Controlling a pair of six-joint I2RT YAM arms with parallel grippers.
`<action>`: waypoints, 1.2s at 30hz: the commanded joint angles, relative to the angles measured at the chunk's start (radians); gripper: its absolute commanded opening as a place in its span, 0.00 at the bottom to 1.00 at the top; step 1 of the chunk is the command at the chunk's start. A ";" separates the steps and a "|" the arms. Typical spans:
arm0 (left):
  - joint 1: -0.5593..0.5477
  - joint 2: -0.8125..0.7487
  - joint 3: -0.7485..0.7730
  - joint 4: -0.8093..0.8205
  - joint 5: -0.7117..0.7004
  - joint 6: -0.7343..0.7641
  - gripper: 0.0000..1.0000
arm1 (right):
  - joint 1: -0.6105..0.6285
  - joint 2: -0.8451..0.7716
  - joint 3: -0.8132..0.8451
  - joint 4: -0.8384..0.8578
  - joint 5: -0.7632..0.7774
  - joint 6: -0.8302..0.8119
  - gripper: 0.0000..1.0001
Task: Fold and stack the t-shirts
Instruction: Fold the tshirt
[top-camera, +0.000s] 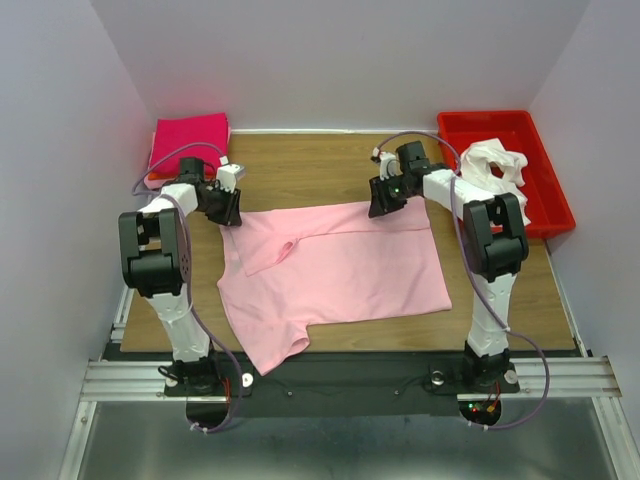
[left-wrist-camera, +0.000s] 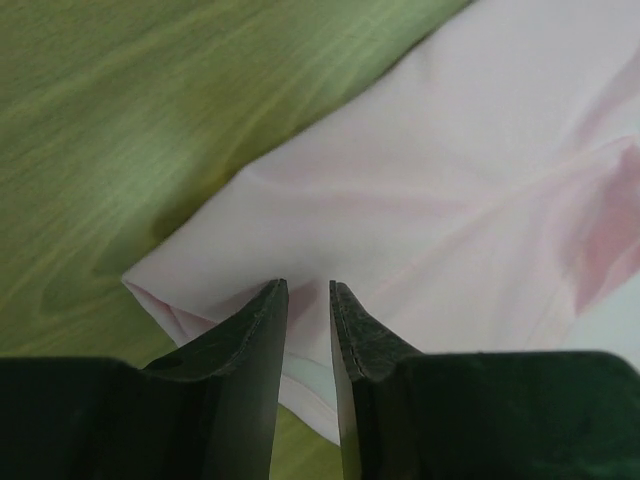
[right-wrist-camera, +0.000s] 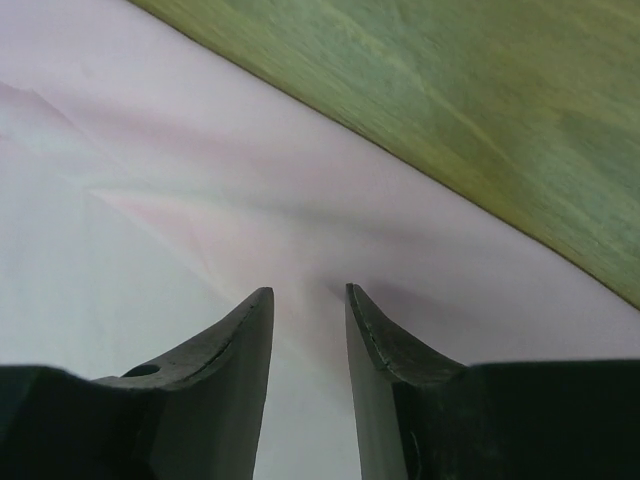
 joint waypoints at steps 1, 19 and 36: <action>-0.004 0.048 0.089 0.047 -0.062 -0.048 0.34 | -0.005 -0.018 -0.001 -0.023 0.100 -0.098 0.40; -0.054 0.017 0.274 -0.069 0.024 0.058 0.51 | -0.039 -0.192 -0.021 -0.138 0.171 -0.334 0.44; -0.301 -0.131 0.002 -0.003 -0.059 0.001 0.60 | -0.040 -0.162 -0.149 -0.173 0.335 -0.559 0.45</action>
